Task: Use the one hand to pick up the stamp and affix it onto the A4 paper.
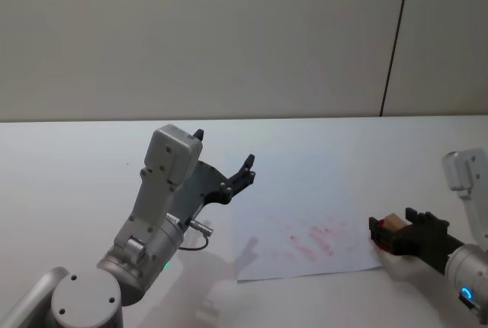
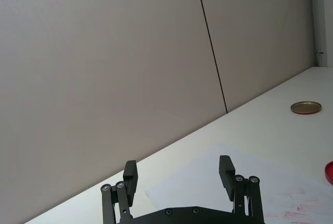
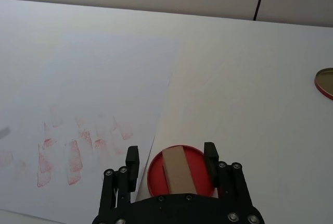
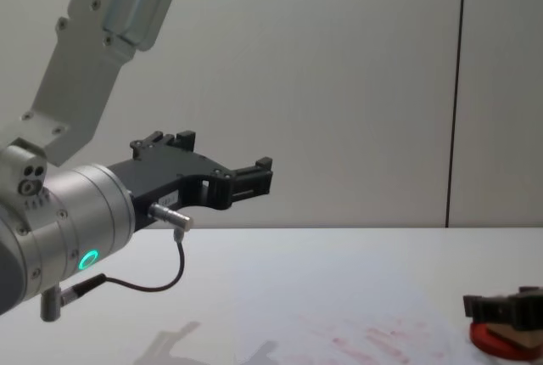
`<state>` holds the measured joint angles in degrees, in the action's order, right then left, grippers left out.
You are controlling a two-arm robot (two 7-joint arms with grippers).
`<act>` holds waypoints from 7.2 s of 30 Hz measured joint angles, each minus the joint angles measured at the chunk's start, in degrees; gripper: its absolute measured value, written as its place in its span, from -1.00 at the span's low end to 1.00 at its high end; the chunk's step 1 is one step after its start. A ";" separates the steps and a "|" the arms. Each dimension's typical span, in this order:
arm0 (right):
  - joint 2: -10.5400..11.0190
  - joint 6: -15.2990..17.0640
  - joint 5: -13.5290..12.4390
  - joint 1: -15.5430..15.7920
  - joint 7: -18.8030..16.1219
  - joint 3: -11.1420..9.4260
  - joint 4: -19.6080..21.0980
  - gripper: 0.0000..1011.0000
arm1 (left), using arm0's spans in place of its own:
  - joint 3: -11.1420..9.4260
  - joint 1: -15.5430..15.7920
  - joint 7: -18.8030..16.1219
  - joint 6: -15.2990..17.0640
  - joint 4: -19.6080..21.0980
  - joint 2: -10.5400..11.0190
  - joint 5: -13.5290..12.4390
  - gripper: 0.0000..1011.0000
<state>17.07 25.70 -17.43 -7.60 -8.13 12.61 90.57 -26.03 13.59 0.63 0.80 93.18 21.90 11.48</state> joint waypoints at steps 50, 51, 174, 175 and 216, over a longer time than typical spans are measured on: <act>-0.37 0.71 3.71 -0.60 1.54 -0.16 -4.02 -0.57 | 0.00 0.00 0.00 0.00 0.00 0.00 0.00 0.96; -0.38 0.65 3.68 -0.61 1.54 -0.17 -4.07 -0.57 | 0.00 0.00 0.00 0.00 0.00 0.00 0.00 0.96; -7.63 -29.73 4.46 -7.94 -10.46 5.78 -21.53 -0.57 | 0.00 0.00 0.00 0.00 0.00 0.00 0.00 0.96; -7.60 -29.64 4.47 -7.94 -10.46 5.78 -21.04 -0.56 | 0.00 0.00 0.00 0.00 0.00 0.00 0.00 0.96; -8.11 -6.85 3.47 -10.31 -5.01 4.70 -7.23 -0.56 | 0.00 0.00 0.00 0.00 0.00 0.00 0.00 0.96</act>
<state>8.96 18.85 -13.97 -17.91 -13.14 17.31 83.34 -26.02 13.59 0.63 0.80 93.17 21.90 11.48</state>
